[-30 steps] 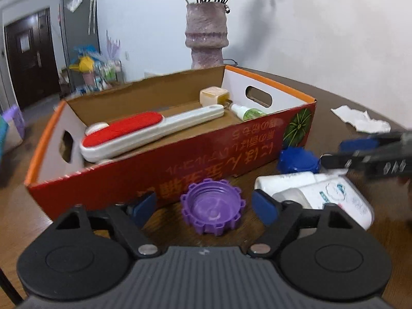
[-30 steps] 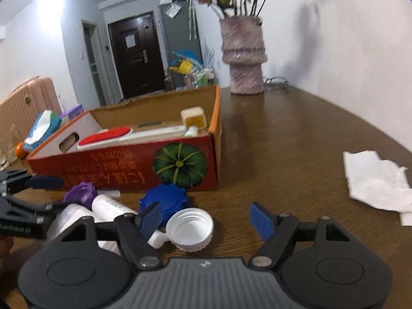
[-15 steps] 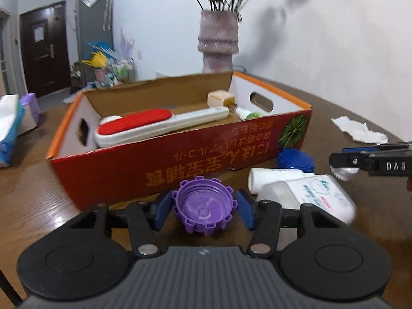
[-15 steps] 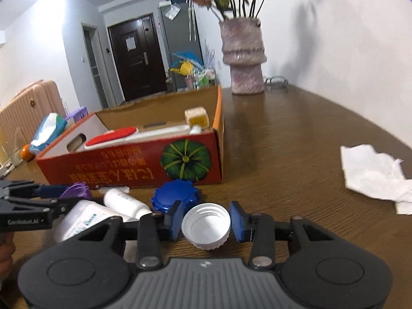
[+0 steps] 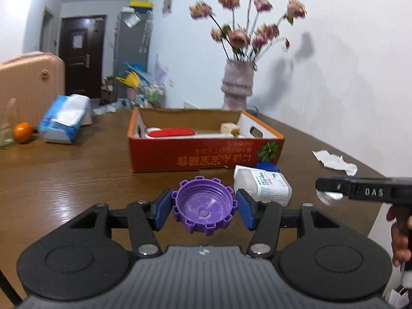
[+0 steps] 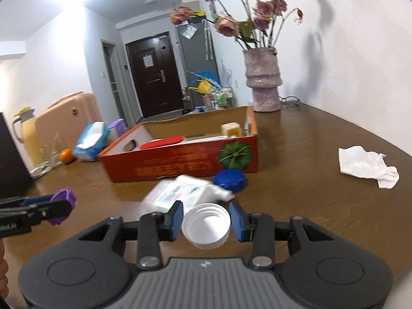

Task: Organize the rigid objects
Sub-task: 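Carry the purple and white caps into the box and open both tools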

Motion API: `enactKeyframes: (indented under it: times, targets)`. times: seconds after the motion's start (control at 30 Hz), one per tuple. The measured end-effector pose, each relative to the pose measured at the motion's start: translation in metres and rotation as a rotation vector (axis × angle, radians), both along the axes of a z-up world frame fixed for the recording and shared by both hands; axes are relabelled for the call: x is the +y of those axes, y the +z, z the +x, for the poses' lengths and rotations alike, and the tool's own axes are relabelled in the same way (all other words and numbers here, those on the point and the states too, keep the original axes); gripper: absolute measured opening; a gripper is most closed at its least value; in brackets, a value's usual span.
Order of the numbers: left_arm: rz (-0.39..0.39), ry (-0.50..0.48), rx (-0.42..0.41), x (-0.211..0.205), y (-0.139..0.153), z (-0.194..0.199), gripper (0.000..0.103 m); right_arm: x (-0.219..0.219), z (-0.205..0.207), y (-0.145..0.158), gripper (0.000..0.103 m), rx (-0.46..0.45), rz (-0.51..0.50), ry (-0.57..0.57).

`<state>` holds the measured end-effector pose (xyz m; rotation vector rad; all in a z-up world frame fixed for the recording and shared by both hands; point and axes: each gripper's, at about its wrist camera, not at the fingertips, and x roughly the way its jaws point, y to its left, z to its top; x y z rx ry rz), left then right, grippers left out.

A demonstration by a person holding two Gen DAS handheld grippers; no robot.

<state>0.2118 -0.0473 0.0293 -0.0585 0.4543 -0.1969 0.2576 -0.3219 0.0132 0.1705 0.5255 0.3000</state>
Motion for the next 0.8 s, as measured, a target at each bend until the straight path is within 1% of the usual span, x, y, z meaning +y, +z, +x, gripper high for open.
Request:
enactKeyframes:
  times: [0.17,0.57,0.67,0.8]
  targets:
    - [-0.033,0.016,-0.041,0.007,0.012,-0.042,0.055,0.012,-0.039,0.014,0.039,-0.040,-0.002,0.026]
    - [-0.034,0.019,-0.150,0.004,0.029,-0.124,0.055,0.021,-0.120,0.026,0.039,-0.117,0.018,0.053]
    - [-0.040,0.005,-0.175,0.002,0.034,-0.136,0.055,0.019,-0.132,0.031,0.039,-0.136,0.017,0.056]
    - [-0.033,-0.025,-0.175,-0.004,0.033,-0.132,0.055,0.016,-0.133,0.031,0.039,-0.144,0.021,0.037]
